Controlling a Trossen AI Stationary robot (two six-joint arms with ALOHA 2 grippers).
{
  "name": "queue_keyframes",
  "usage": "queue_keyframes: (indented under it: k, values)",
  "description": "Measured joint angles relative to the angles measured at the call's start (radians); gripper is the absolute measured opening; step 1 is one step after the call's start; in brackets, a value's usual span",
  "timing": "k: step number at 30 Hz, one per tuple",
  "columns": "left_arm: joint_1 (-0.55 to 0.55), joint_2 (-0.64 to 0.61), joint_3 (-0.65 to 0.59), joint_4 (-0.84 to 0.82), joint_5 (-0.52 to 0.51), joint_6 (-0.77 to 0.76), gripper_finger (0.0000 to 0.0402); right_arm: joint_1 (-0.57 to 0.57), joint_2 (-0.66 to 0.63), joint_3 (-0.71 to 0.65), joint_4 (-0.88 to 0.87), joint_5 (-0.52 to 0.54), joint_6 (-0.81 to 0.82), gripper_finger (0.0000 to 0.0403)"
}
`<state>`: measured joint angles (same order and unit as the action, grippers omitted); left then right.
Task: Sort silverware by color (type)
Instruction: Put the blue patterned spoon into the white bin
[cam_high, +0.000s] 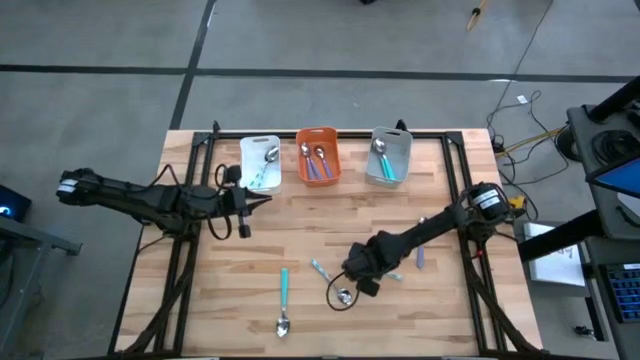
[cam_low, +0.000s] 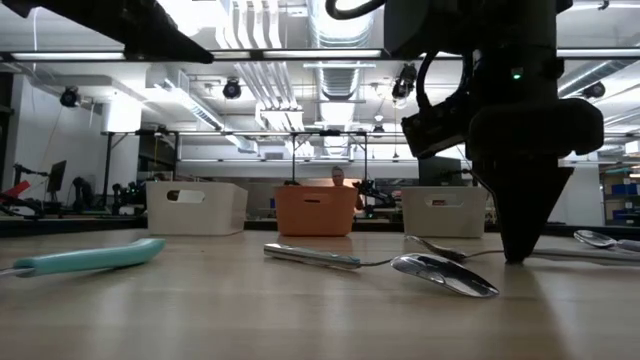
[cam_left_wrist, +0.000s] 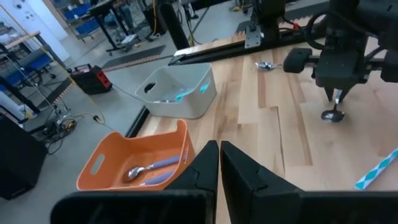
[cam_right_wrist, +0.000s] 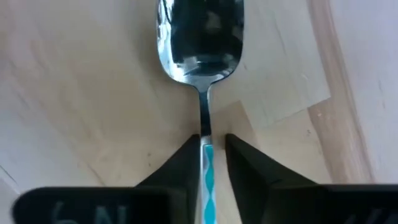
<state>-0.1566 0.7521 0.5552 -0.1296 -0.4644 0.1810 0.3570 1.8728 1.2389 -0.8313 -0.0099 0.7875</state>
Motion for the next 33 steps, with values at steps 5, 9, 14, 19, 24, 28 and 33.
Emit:
queue_keyframes:
  k: [5, 9, 14, 19, 24, 28, 33]
  values:
    - [0.0, 0.006, 0.0, 0.007, 0.0, 0.0, 0.0, -0.011, -0.013, -0.002, -0.002, -0.01, -0.005, 0.0016]
    - [0.0, 0.006, 0.0, 0.027, 0.0, 0.0, 0.0, -0.014, -0.024, -0.003, 0.004, -0.016, -0.005, 0.0015]
    - [0.0, 0.011, 0.0, 0.067, 0.001, -0.001, 0.0, -0.012, -0.06, -0.005, 0.035, 0.019, 0.006, 0.0014]
    - [0.0, 0.032, 0.0, 0.115, 0.002, -0.007, 0.0, -0.024, -0.137, -0.005, 0.085, 0.139, 0.022, 0.0013]
    - [0.0, 0.064, -0.001, 0.186, 0.011, -0.006, 0.0001, -0.03, -0.228, -0.005, 0.251, 0.338, 0.016, 0.0013]
    - [0.001, 0.09, -0.001, 0.244, 0.119, -0.004, 0.0017, -0.036, -0.295, -0.004, 0.432, 0.486, -0.064, 0.0013]
    - [0.0, 0.145, -0.001, 0.408, 0.319, 0.017, 0.0054, -0.035, -0.358, -0.004, 0.637, 0.613, -0.21, 0.0013]
